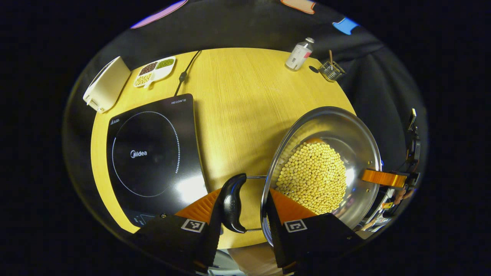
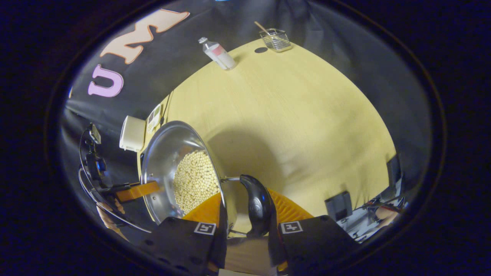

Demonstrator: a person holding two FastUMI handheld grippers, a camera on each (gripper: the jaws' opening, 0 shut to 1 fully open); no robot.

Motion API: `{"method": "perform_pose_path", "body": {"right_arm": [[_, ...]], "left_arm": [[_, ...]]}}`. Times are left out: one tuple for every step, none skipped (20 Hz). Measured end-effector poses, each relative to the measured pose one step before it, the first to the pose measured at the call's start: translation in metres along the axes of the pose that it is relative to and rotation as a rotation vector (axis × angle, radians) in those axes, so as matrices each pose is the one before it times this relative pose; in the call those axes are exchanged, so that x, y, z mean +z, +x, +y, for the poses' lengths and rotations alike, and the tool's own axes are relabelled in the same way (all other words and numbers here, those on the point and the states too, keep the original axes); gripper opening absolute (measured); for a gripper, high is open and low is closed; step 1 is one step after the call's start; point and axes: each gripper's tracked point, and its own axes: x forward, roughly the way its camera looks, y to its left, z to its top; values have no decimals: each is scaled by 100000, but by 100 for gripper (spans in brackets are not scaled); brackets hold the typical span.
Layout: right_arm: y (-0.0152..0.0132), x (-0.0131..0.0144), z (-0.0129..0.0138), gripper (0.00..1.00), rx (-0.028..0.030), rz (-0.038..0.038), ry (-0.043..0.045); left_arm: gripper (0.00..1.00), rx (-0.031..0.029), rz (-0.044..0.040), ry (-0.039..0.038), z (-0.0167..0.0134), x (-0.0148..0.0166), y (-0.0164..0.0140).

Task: First push the handle of the pot to place it horizontally, then grasp the pot with both hands and set it on the induction cooktop.

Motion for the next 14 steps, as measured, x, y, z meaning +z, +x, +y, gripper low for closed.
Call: {"method": "perform_pose_path", "body": {"right_arm": [[-140,-678,645,46,-651,-1042,1012],[-225,-455,760,46,-368,-808,986],[-70,-652,754,46,-266,-683,991],[-20,-652,850,46,-104,-694,863],[-39,-544,770,46,-112,-524,704],[102,-651,840,46,-25,-459,435],[74,-496,809,46,-49,-359,284],[146,-478,850,46,-71,-315,12],[113,-374,856,46,-131,-348,-33],[161,-368,853,46,-148,-364,-93],[151,-238,826,46,-170,-383,-187],[138,-322,859,46,-164,-445,-222],[168,-291,844,46,-288,-423,-209],[312,-377,871,46,-362,-164,-615]], "left_arm": [[60,-630,226,1184,140,234,-96],[58,-571,-74,1177,296,392,-154],[60,-435,-155,1042,252,347,-125],[60,-304,-194,921,138,399,-24],[60,-224,-300,818,126,362,-4],[60,-180,-234,553,-78,-55,206],[60,-35,-164,384,-223,-56,100],[60,-1,-249,330,-181,-217,46],[60,16,-530,231,-72,-15,102],[60,4,-630,81,-6,-108,49],[60,-85,-386,-108,-90,-128,67],[60,-99,-471,-139,-24,-88,25],[60,-18,-474,-38,-33,-3,-105],[60,20,-309,137,-80,-143,-97]]}}
